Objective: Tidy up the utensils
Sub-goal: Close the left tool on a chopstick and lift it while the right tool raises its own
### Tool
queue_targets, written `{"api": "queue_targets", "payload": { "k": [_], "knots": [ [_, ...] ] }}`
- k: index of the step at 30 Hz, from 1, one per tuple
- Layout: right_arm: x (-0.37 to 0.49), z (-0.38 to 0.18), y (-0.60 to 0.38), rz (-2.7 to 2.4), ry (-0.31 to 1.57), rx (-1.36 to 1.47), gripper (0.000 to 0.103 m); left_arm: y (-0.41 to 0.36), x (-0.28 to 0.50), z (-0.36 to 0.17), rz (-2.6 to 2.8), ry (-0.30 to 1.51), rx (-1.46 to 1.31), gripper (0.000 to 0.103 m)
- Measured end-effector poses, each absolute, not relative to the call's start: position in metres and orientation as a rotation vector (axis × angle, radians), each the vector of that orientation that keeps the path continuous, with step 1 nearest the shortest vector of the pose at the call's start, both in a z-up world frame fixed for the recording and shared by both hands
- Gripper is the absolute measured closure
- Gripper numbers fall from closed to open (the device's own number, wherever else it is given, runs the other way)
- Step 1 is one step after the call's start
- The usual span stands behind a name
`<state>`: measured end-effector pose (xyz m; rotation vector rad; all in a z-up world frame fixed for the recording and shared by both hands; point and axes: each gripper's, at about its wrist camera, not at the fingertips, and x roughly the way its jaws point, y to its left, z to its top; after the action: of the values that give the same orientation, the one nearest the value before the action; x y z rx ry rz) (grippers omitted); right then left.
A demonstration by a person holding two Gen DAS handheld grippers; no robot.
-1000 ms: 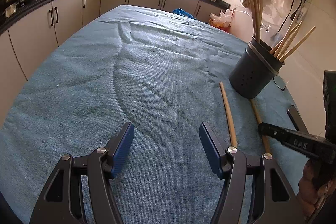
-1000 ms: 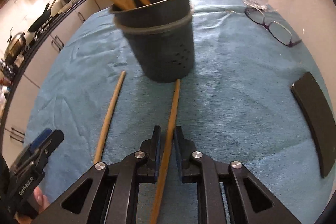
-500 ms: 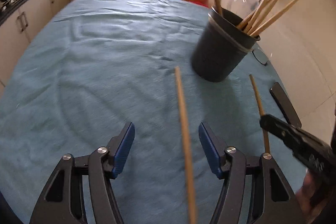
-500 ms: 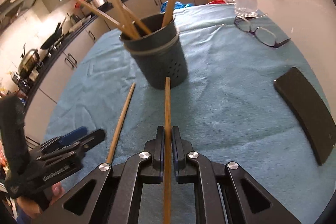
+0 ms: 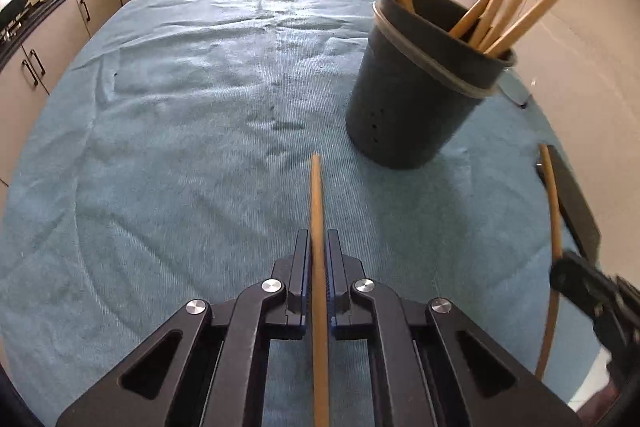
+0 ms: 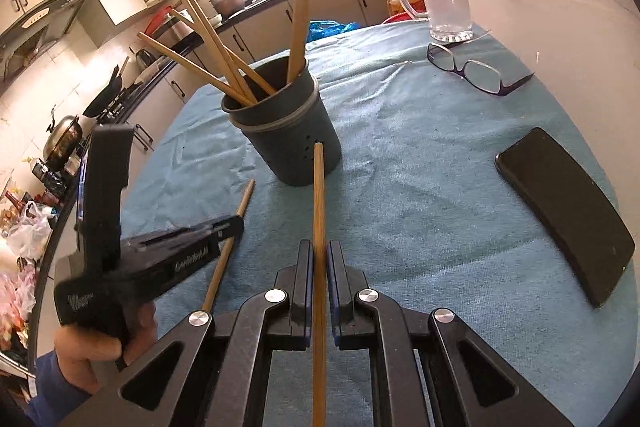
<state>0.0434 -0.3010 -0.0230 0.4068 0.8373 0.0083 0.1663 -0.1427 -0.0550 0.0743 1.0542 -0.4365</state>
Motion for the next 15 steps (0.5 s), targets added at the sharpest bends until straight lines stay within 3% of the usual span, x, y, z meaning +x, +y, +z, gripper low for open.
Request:
{"api": "queue_targets", "payload": {
  "k": [15],
  "knots": [
    [0.015, 0.035, -0.279, 0.044, 0.585, 0.386, 0.096, -0.075, 0.108, 0.049, -0.485, 0.712, -0.098, 0.097]
  ]
}}
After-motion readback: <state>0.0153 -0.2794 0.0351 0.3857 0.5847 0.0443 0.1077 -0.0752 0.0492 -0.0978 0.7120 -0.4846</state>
